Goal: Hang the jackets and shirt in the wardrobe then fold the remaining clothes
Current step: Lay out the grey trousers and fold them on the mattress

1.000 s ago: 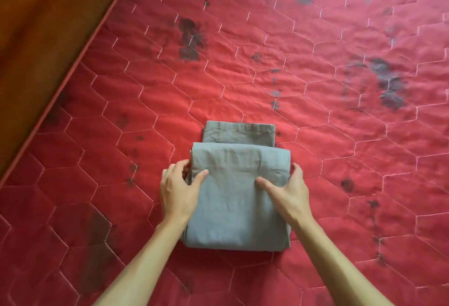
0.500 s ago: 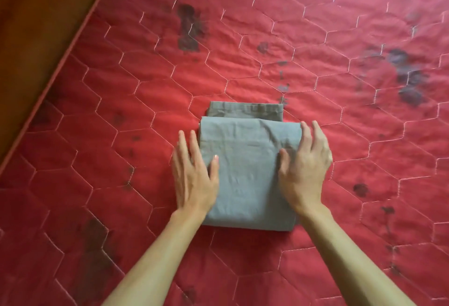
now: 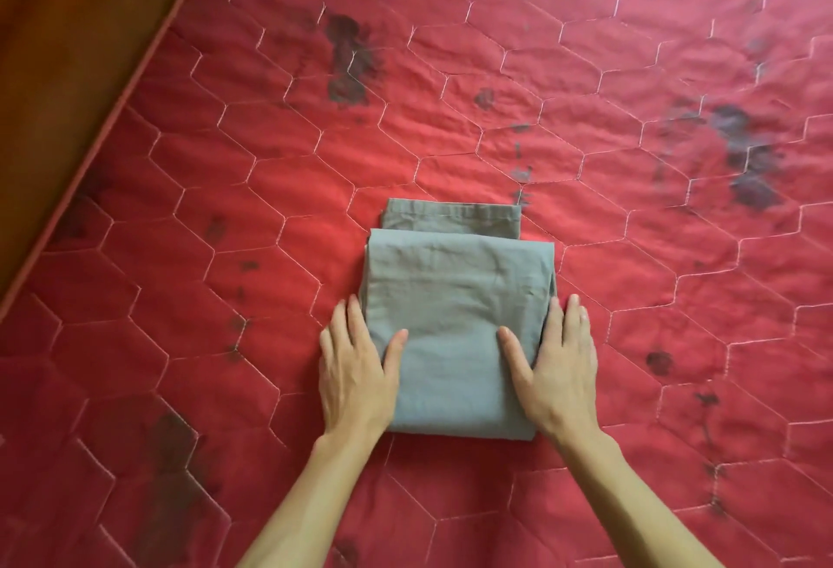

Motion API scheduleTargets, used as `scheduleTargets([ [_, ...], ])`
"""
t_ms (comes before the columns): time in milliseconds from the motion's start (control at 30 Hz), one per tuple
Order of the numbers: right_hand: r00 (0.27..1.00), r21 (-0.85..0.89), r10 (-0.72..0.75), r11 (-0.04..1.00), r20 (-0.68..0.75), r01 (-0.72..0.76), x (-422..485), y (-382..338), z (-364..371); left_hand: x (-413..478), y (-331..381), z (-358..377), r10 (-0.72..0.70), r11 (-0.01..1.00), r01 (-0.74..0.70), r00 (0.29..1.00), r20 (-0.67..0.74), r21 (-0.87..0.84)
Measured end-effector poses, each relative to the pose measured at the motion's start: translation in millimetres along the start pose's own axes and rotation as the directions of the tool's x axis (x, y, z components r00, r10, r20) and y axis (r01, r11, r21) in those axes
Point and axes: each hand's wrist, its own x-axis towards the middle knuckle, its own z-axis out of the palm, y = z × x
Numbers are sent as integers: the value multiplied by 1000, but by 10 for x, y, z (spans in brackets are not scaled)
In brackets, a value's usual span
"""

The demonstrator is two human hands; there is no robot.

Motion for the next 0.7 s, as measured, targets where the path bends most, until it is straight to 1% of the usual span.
scheduleTargets([
  [33,1000,51,-14,999,0,14,-38,-33,-67,5,48,-104,-67,995,70,997,46,-77],
  [67,1000,121,8,993,5,-8,-78,-79,-137,35,53,-170,-157,970,175,981,118,-166],
  [100,997,214,73,974,37,-79,-122,-129,-214,65,61,-262,-248,920,301,943,221,-251],
  [133,981,305,162,934,103,-186,-159,-173,-290,95,56,-360,-306,839,424,886,348,-341],
  [167,948,375,249,875,196,-307,-204,-221,-376,110,44,-468,-323,744,531,817,478,-405],
  [200,901,427,312,801,303,-421,-252,-255,-459,102,27,-589,-300,657,612,749,591,-441],
  [233,846,475,342,712,409,-517,-301,-260,-529,63,20,-725,-265,596,665,692,671,-451],
  [267,800,509,334,634,499,-582,-355,-270,-616,17,33,-877,-222,561,691,656,722,-455],
  [300,764,521,311,583,566,-623,-433,-281,-710,-36,48,-1028,-193,549,705,629,753,-449],
  [367,705,518,269,519,656,-680,-608,-300,-916,-142,98,-1326,-147,526,727,589,795,-441],
  [433,670,513,235,483,705,-709,-778,-338,-1143,-261,160,-1631,-110,503,739,570,814,-449],
  [500,662,533,183,458,727,-712,-940,-444,-1433,-387,253,-1946,-76,497,726,582,810,-475],
  [533,672,555,150,451,725,-699,-1022,-508,-1605,-452,310,-2112,-51,497,711,597,801,-498],
  [633,721,626,62,449,690,-637,-1273,-722,-2188,-655,495,-2675,49,517,639,642,765,-569],
  [700,754,686,-8,421,657,-593,-1442,-884,-2569,-795,598,-3075,118,524,602,649,751,-603],
])
